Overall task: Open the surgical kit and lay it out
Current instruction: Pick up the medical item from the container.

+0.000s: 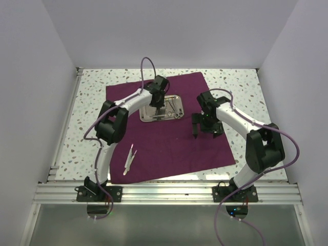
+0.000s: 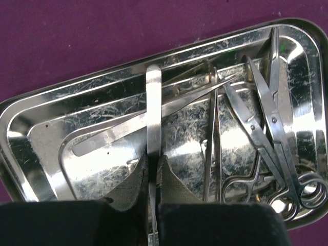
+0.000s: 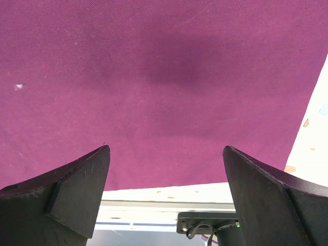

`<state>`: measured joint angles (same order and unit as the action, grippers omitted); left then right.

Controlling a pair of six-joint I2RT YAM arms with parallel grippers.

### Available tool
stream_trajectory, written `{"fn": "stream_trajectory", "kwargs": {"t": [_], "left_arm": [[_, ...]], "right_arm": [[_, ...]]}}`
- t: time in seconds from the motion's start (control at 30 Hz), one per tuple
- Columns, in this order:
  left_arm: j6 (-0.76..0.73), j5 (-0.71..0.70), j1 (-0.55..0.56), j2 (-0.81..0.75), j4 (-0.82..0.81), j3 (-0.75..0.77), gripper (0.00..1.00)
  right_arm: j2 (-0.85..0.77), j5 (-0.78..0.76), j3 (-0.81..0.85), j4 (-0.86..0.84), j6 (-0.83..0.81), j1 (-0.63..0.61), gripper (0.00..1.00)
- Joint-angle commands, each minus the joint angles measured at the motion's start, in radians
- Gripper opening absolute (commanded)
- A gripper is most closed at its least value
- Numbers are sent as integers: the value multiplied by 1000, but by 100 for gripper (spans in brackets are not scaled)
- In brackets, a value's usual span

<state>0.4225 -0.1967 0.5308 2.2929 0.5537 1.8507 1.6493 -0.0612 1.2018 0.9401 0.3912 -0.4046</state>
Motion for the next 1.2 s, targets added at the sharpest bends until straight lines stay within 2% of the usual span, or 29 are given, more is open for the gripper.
{"fn": "stream_trajectory", "kwargs": {"t": [0.0, 0.3, 0.57, 0.67, 0.87, 0.9, 1.0, 1.07, 1.17], "left_arm": [[-36, 9, -5, -137, -69, -68, 0], [-45, 123, -5, -487, -346, -411, 0], [-47, 278, -6, -653, -623, -603, 0], [-37, 287, -5, -714, -709, -659, 0], [-42, 232, -6, -682, -606, -588, 0], [-38, 206, -5, -662, -506, -543, 0], [-10, 129, -5, -633, -346, -493, 0], [34, 99, -3, -650, -279, -504, 0], [119, 92, 8, -719, -236, -654, 0]], "right_arm": [[-5, 0, 27, 3, -18, 4, 96], [-31, 17, 2, -4, -8, 4, 96], [-55, 34, -15, -9, 0, 4, 96], [-66, 34, -19, -8, 0, 3, 96], [-68, 37, -18, -12, -2, 4, 96], [-69, 37, -16, -12, -3, 4, 96], [-69, 43, -18, -14, 0, 3, 96], [-71, 49, -24, -18, 5, 3, 96], [-72, 58, -36, -26, 14, 3, 96]]}}
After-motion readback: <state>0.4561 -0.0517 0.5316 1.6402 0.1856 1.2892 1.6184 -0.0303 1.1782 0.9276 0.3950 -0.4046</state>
